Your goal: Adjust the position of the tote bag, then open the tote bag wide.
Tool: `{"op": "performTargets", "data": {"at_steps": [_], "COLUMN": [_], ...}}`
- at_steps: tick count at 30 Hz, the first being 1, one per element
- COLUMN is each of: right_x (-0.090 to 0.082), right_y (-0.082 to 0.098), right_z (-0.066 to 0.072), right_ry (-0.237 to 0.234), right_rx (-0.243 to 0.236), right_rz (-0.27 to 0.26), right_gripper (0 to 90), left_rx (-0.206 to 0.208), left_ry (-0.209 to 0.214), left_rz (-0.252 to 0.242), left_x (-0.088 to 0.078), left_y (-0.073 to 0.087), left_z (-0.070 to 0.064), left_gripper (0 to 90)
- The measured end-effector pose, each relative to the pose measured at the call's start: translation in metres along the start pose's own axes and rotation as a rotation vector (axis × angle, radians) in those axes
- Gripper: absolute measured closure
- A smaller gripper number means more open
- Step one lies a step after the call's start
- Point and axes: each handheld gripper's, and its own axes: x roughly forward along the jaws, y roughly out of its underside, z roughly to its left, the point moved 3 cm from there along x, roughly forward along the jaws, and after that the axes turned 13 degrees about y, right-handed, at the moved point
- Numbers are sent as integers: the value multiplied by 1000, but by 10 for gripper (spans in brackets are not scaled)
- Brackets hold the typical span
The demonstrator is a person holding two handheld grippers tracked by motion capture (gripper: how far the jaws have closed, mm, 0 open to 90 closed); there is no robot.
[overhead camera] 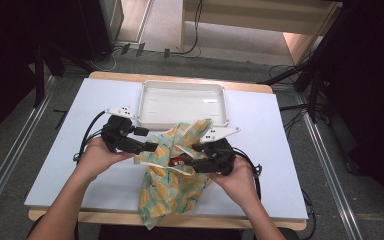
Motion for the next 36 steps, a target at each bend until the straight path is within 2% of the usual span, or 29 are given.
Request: {"op": "performTargets", "data": {"at_steps": [2, 5, 8, 10, 17, 22, 25, 35, 36], "right_x": [5, 9, 7, 5, 0, -5, -10, -25, -26], "right_y": [1, 2, 2, 2, 3, 7, 10, 31, 33], "right_z": [0, -1, -2, -3, -12, -18, -24, -43, -44], "right_ry": [-1, -23, -22, -28, -29, -21, -17, 8, 12], "right_rx": [1, 0, 5, 9, 31, 41, 61, 138, 145], "right_rz": [7, 8, -7, -19, -18, -22, -26, -35, -36], "right_gripper": [568, 691, 768, 822, 863, 859, 858, 848, 847], "left_rx": [-14, -20, -31, -25, 3, 7, 7, -24, -27], "left_ry": [13, 28, 52, 46, 41, 27, -4, -52, -69], "left_rz": [5, -8, -9, -11, -3, 5, 15, -38, -46], "left_x": [2, 2, 4, 5, 6, 0, -4, -32, -34], "left_y": [3, 7, 8, 10, 13, 14, 15, 24, 25], "left_z": [1, -1, -2, -4, -6, -7, -6, 0, 2], "left_gripper": [352, 519, 591, 656, 899, 900, 900, 900, 900]}}
